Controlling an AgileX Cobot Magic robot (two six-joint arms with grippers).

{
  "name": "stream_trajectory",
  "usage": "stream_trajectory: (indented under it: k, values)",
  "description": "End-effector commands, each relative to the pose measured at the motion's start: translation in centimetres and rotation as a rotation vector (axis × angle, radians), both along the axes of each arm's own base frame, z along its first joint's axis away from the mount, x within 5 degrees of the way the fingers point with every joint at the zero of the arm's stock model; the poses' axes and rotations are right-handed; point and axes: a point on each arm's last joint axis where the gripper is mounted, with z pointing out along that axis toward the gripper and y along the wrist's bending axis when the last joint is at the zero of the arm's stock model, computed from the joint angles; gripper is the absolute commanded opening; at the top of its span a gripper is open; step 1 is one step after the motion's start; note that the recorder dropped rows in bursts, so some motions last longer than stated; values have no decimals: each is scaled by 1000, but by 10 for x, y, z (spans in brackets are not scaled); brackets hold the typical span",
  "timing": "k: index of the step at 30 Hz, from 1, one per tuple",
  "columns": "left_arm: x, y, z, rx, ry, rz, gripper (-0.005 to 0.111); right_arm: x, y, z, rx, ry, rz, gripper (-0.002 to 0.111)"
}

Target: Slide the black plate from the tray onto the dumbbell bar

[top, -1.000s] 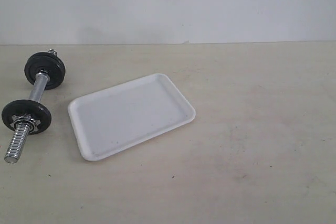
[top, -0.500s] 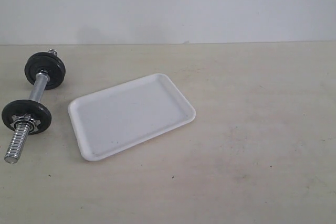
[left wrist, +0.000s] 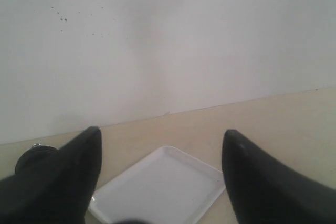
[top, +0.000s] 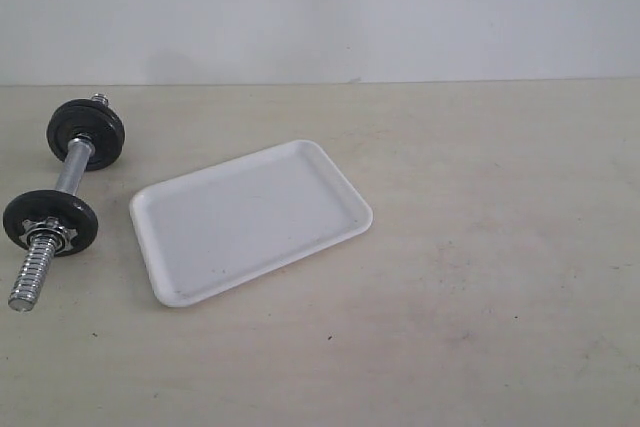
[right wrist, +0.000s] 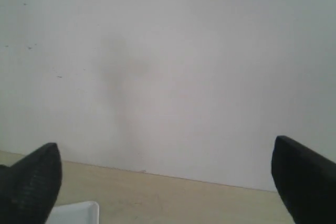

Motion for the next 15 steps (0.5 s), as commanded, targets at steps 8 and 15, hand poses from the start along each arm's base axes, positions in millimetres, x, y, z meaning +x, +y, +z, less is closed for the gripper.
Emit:
stream_trajectory:
  k: [8,15]
  values:
    - [-1,-1,-2,-2,7,-8,61,59,75,-118,-63,-81,282,105]
    - [-1,-2,-4,10,25,-20,61,52,97,-147,-215,-277,485,105]
